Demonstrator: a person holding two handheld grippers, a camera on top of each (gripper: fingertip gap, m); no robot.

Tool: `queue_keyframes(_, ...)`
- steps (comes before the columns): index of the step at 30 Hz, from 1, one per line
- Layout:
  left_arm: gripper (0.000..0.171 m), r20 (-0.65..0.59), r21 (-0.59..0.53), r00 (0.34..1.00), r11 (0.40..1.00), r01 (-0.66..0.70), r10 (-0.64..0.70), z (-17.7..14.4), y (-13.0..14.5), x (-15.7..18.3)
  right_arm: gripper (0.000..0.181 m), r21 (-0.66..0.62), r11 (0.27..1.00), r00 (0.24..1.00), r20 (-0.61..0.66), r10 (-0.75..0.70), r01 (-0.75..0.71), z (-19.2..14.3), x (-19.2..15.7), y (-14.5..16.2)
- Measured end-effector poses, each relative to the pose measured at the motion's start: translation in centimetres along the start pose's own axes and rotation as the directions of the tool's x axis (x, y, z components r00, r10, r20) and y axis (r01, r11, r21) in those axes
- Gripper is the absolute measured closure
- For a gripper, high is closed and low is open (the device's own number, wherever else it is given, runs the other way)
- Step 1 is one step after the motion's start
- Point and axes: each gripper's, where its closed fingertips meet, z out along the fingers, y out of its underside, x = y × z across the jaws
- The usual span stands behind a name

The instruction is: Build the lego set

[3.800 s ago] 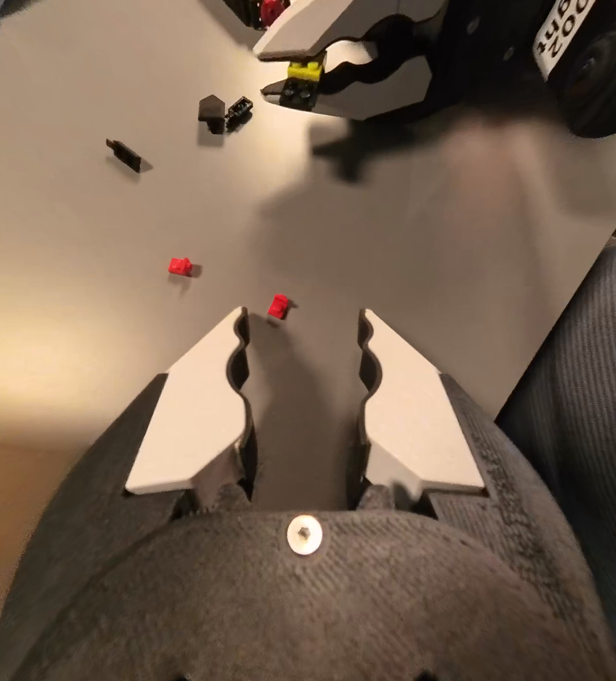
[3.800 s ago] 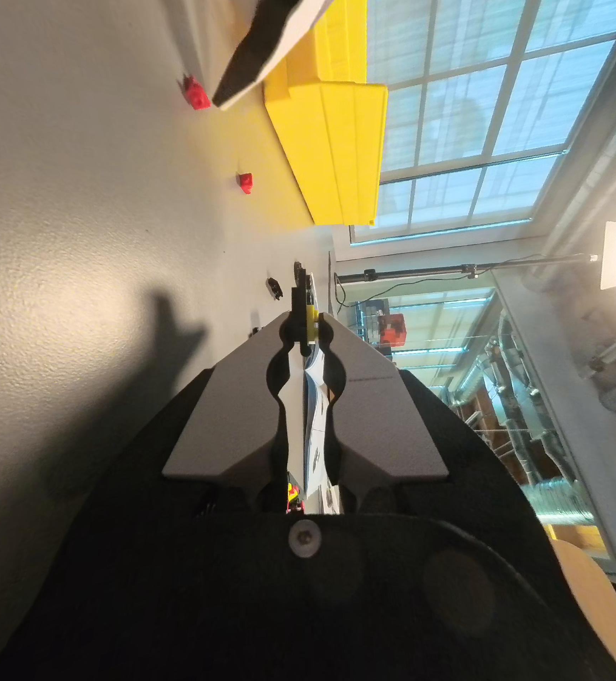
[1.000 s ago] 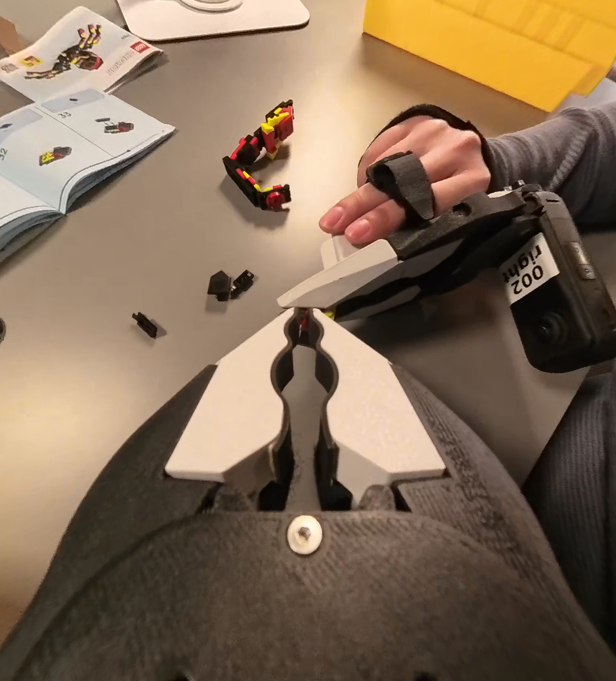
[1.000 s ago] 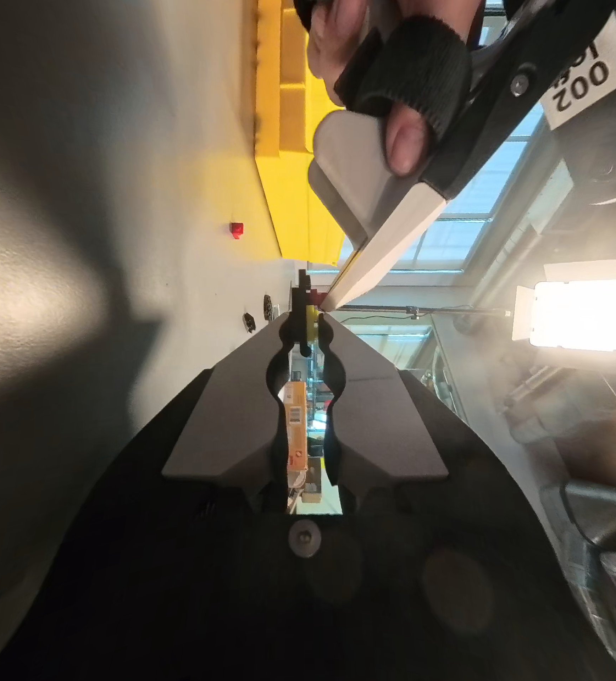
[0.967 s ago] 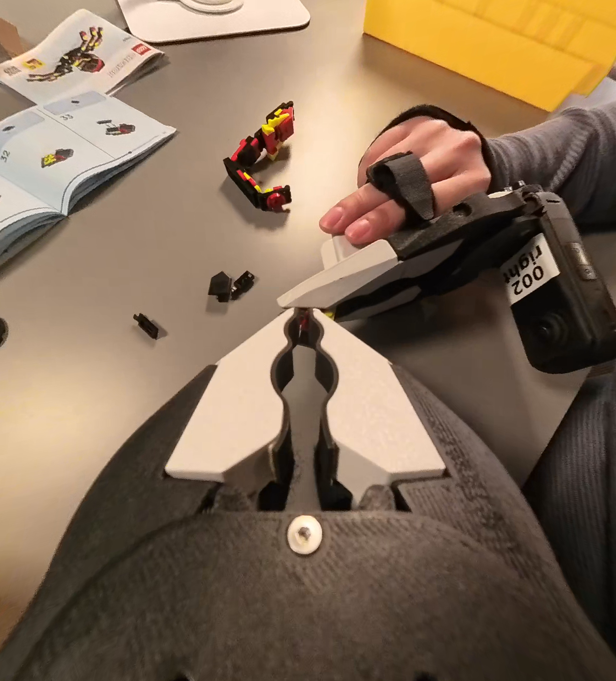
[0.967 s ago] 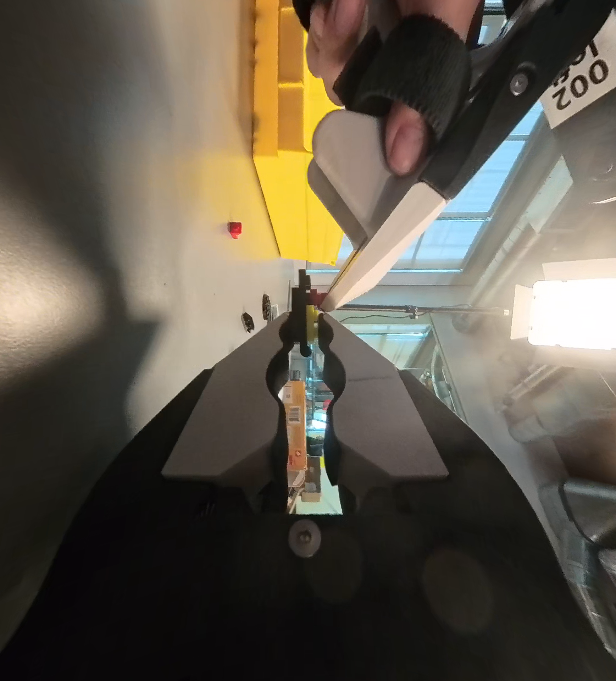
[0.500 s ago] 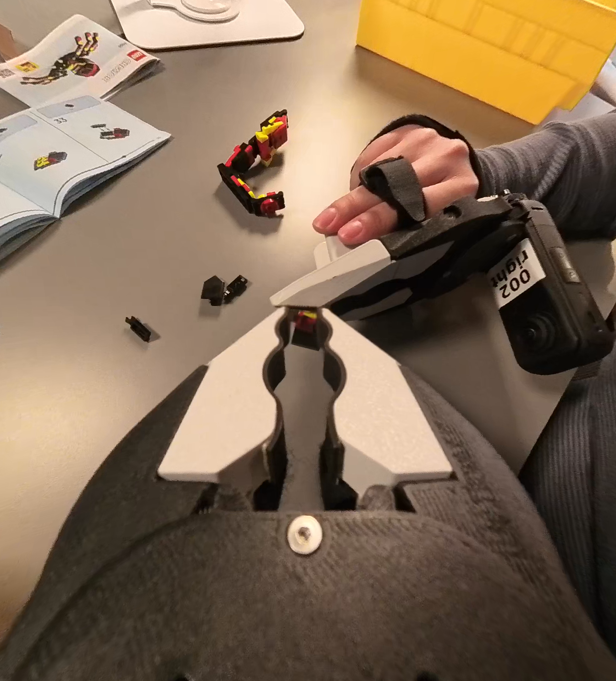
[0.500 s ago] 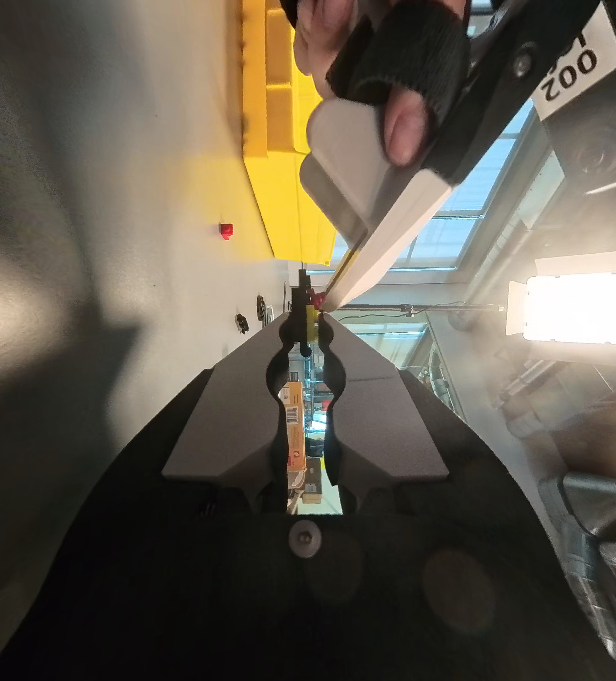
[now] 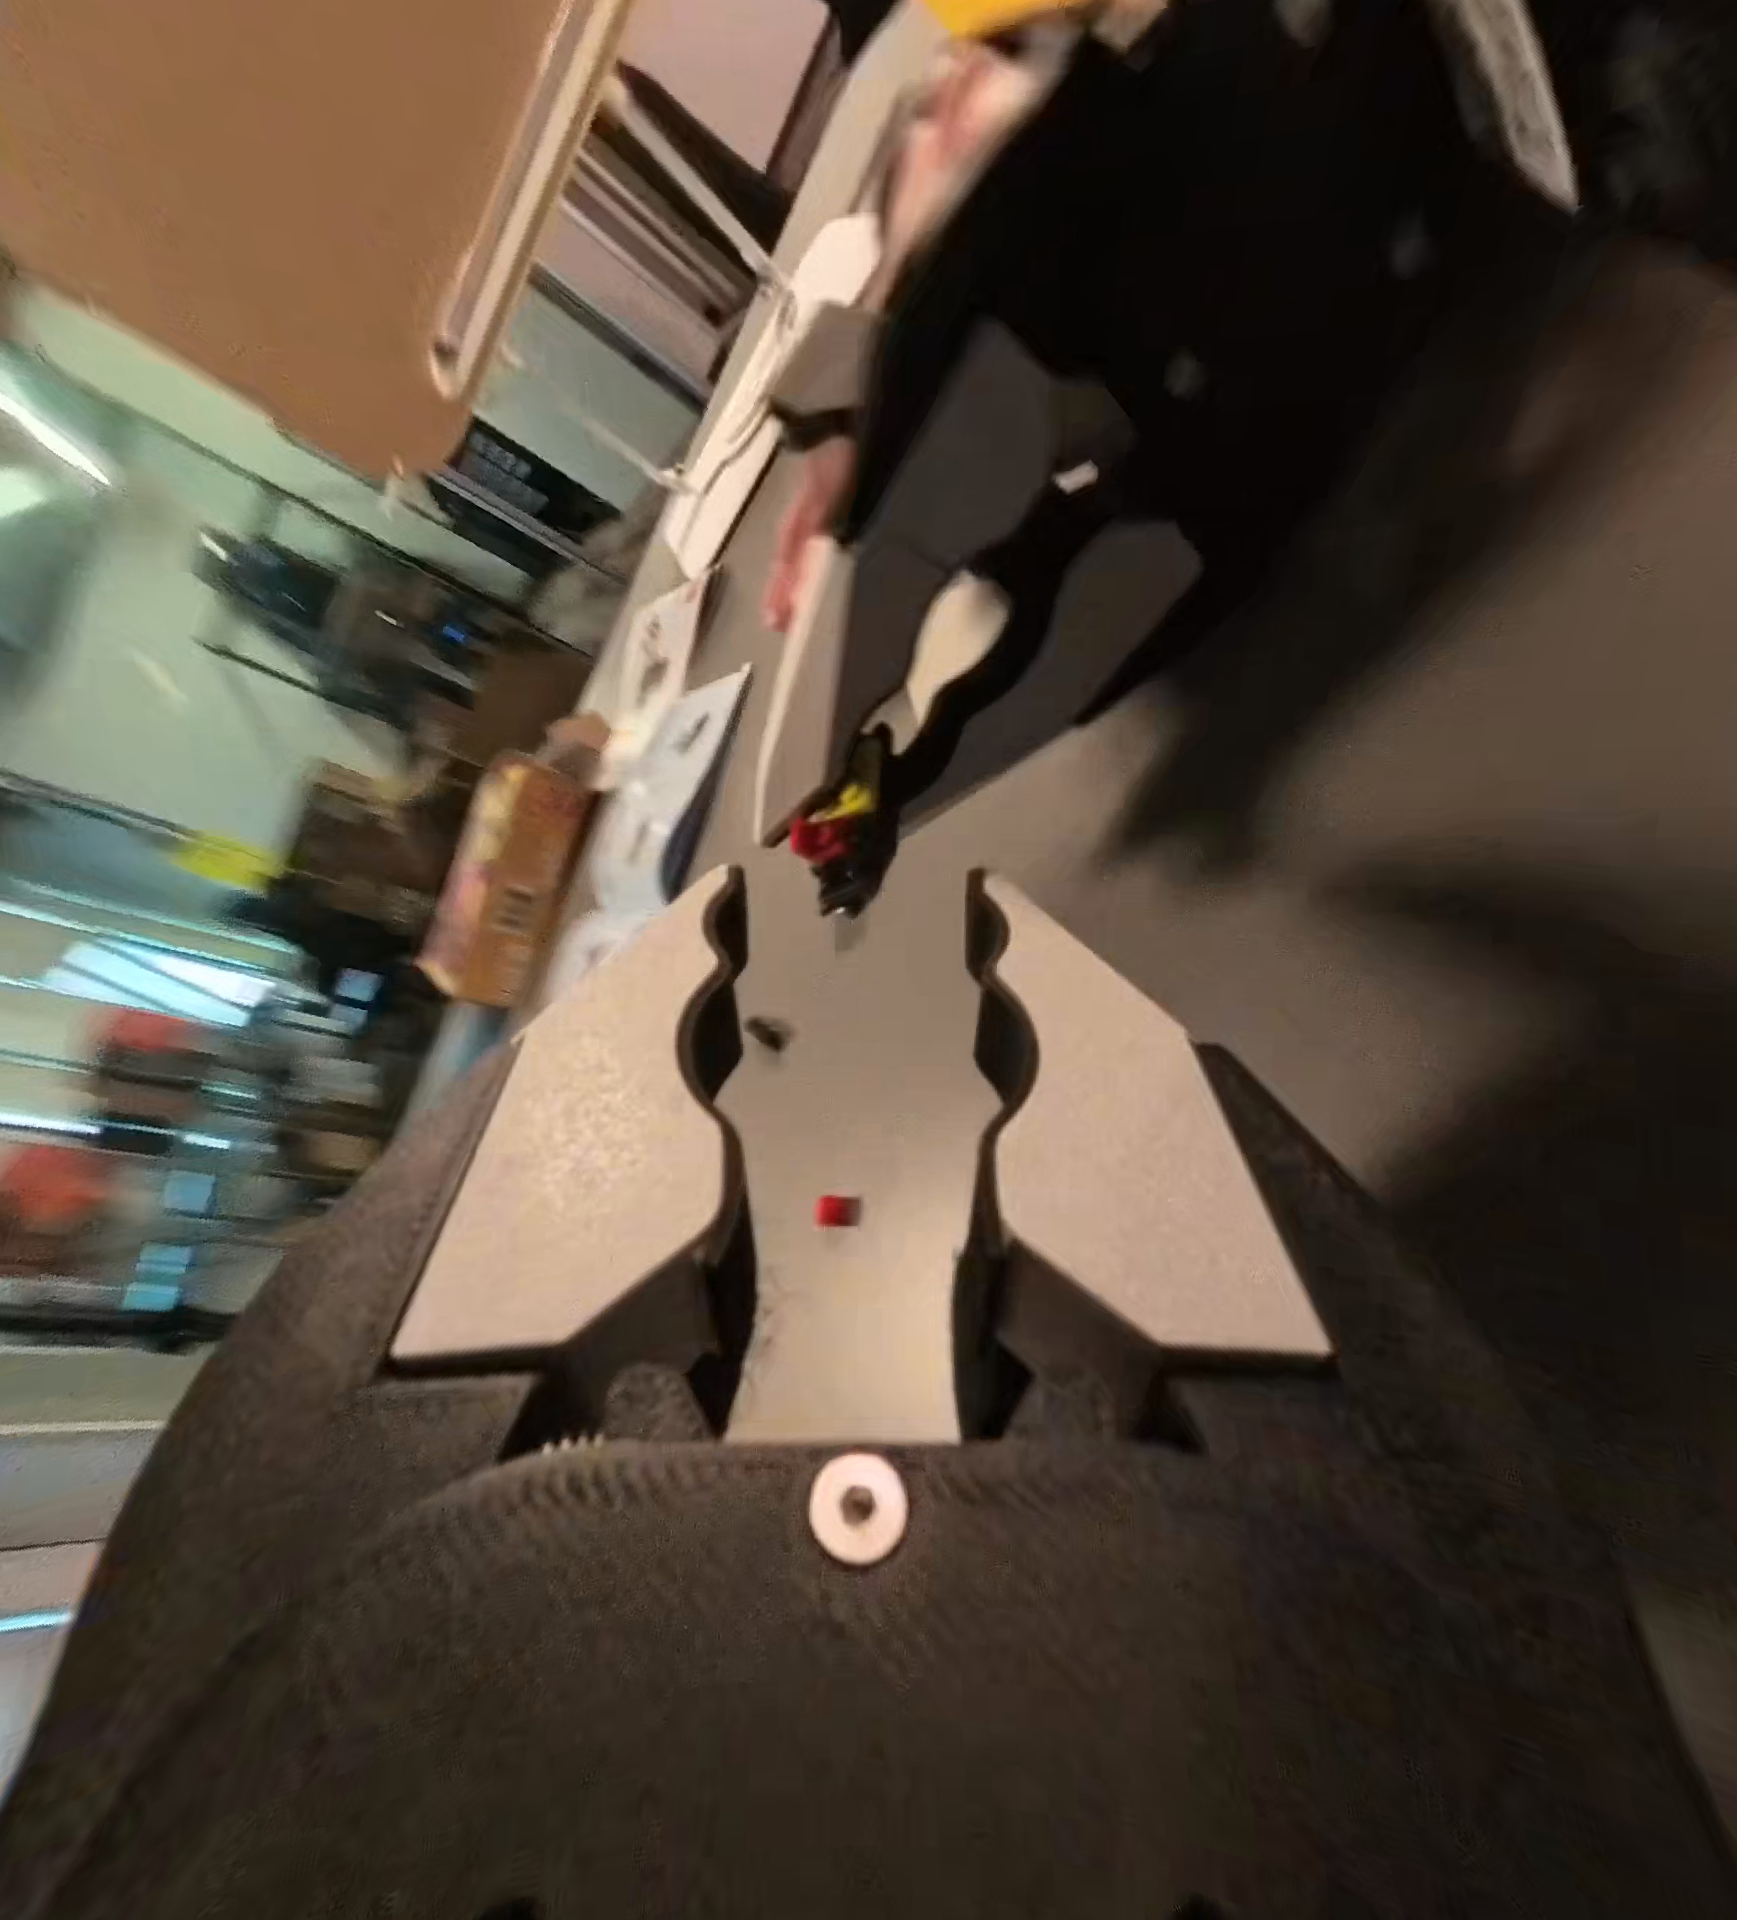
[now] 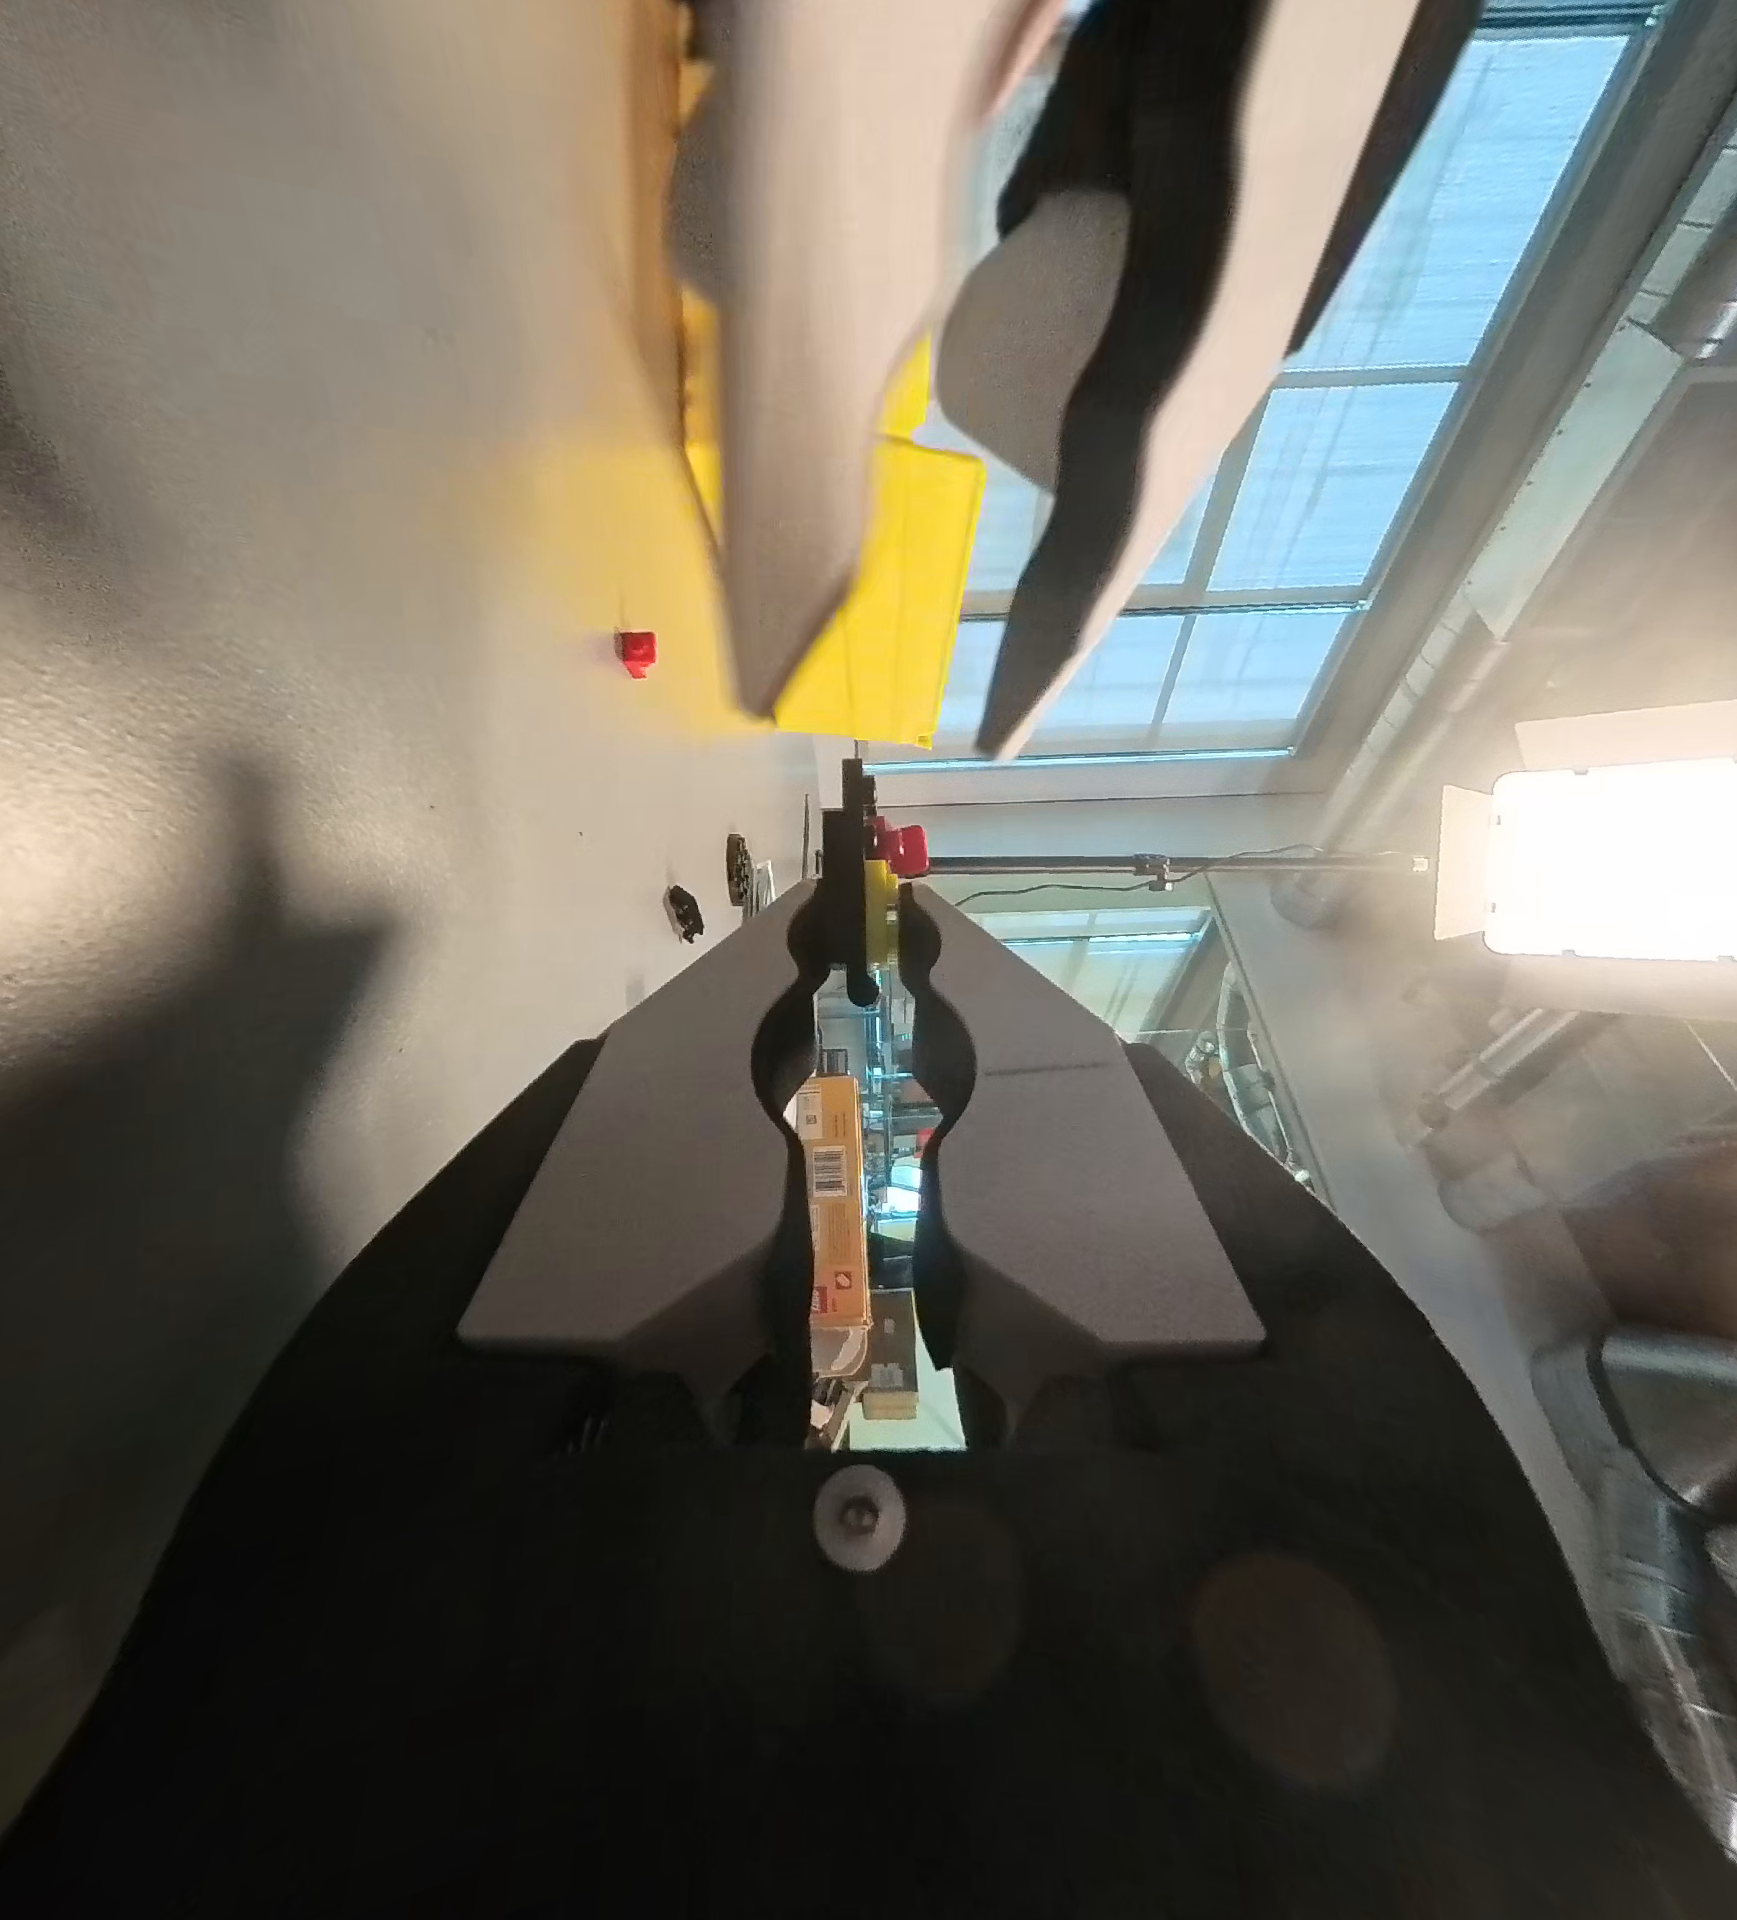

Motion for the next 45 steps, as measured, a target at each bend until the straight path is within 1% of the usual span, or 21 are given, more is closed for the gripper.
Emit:
queue_keyframes(1, 0.131, 0.024, -0.026, 0.993, 0.994, -0.111, 0.112, 0.3, 0.1, 0.4, 0.171, 0.0, 1.0, 1.0, 0.0, -0.001, 0.001, 0.0, 0.0, 0.0)
queue_keyframes(3, 0.131, 0.057, -0.07, 0.96, 0.96, -0.271, 0.275, 0.9, 0.4, 1.0, 0.172, 0.003, 1.0, 1.0, 0.001, -0.001, 0.001, 0.0, 0.0, -0.1)
queue_keyframes(5, 0.134, 0.079, -0.088, 0.922, 0.924, -0.371, 0.378, 1.4, 0.4, 1.4, 0.171, 0.005, 1.0, 1.0, 0.002, -0.003, 0.003, -0.1, -0.1, -0.2)
queue_keyframes(7, 0.138, 0.094, -0.107, 0.899, 0.902, -0.419, 0.428, 1.8, 0.6, 1.4, 0.171, 0.005, 1.0, 1.0, 0.004, -0.007, 0.007, -0.1, -0.1, -0.2)
queue_keyframes(10, 0.146, 0.137, -0.117, 0.871, 0.881, -0.459, 0.472, 1.9, 0.5, 0.9, 0.171, 0.004, 1.0, 1.0, 0.004, -0.009, 0.009, -0.1, -0.2, -0.2)
queue_keyframes(12, 0.148, 0.156, -0.111, 0.865, 0.878, -0.465, 0.477, 1.7, 0.3, 0.6, 0.171, 0.008, 1.0, 1.0, 0.001, -0.005, 0.005, -0.1, -0.1, -0.3)
queue_keyframes(17, 0.145, 0.187, -0.081, 0.867, 0.887, -0.455, 0.462, 1.1, -0.1, 0.2, 0.171, 0.01, 1.0, 1.0, 0.0, -0.008, 0.008, -0.2, -0.1, -0.4)
queue_keyframes(21, 0.141, 0.175, -0.08, 0.881, 0.898, -0.432, 0.439, 0.9, 0.3, 0.2, 0.171, 0.005, 1.0, 1.0, -0.001, -0.012, 0.012, -0.2, -0.1, -0.2)
queue_keyframes(23, 0.137, 0.155, -0.075, 0.916, 0.929, -0.363, 0.371, 0.7, 0.9, 0.1, 0.171, -0.002, 1.0, 1.0, 0.001, -0.016, 0.016, -0.2, -0.1, 0.1)
queue_keyframes(24, 0.133, 0.139, -0.072, 0.941, 0.951, -0.301, 0.308, 0.6, 1.3, 0.0, 0.171, -0.005, 1.0, 1.0, 0.006, -0.021, 0.021, -0.3, -0.2, 0.4)
queue_keyframes(26, 0.132, 0.065, -0.068, 0.99, 0.99, -0.123, 0.127, 0.5, 2.1, 0.2, 0.171, -0.015, 1.0, 1.0, 0.015, -0.027, 0.027, -0.3, -0.4, 1.1)
queue_keyframes(27, 0.132, 0.014, -0.073, 1.0, 0.997, -0.02, 0.021, 0.5, 2.6, 0.5, 0.171, -0.027, 0.999, 0.999, 0.013, -0.032, 0.032, -0.3, -0.4, 1.5)
queue_keyframes(29, 0.132, -0.055, -0.092, 0.985, 0.983, 0.159, -0.164, 0.7, 3.2, 0.7, 0.171, -0.042, 0.999, 0.999, 0.013, -0.03, 0.031, -0.3, -0.3, 2.1)
queue_keyframes(32, 0.137, -0.102, -0.155, 0.923, 0.922, 0.354, -0.371, 1.6, 4.3, 0.4, 0.171, -0.069, 0.997, 0.999, 0.017, -0.041, 0.042, -0.4, -0.4, 3.1)
queue_keyframes(34, 0.141, -0.115, -0.201, 0.857, 0.856, 0.476, -0.503, 2.5, 4.9, 0.0, 0.171, -0.097, 0.994, 0.999, 0.02, -0.044, 0.046, -0.7, -0.5, 4.1)
queue_keyframes(37, 0.14, -0.218, -0.233, 0.694, 0.727, 0.646, -0.687, 4.0, 4.6, -0.1, 0.172, -0.133, 0.991, 0.999, 0.028, -0.029, 0.033, -1.4, -0.6, 5.4)
queue_keyframes(39, 0.139, -0.272, -0.267, 0.591, 0.649, 0.712, -0.76, 4.8, 4.6, -0.1, 0.172, -0.152, 0.988, 0.999, 0.035, -0.017, 0.022, -2.0, -0.8, 6.1)
queue_keyframes(40, 0.139, -0.277, -0.289, 0.555, 0.619, 0.73, -0.784, 5.2, 4.8, -0.1, 0.172, -0.158, 0.987, 0.999, 0.038, -0.01, 0.016, -2.3, -0.8, 6.4)
queue_keyframes(42, 0.139, -0.286, -0.308, 0.526, 0.597, 0.741, -0.801, 5.9, 5.0, -0.1, 0.172, -0.162, 0.987, 0.999, 0.043, 0.001, 0.006, -2.6, -0.9, 6.6)
queue_keyframes(44, 0.141, -0.284, -0.335, 0.534, 0.605, 0.722, -0.796, 6.5, 5.3, 0.3, 0.172, -0.151, 0.989, 0.998, 0.059, 0.004, 0.005, -2.6, -1.2, 6.3)
queue_keyframes(45, 0.143, -0.277, -0.357, 0.549, 0.614, 0.704, -0.789, 6.7, 5.6, 0.6, 0.172, -0.141, 0.99, 0.997, 0.074, -0.001, 0.011, -2.5, -1.5, 6.1)
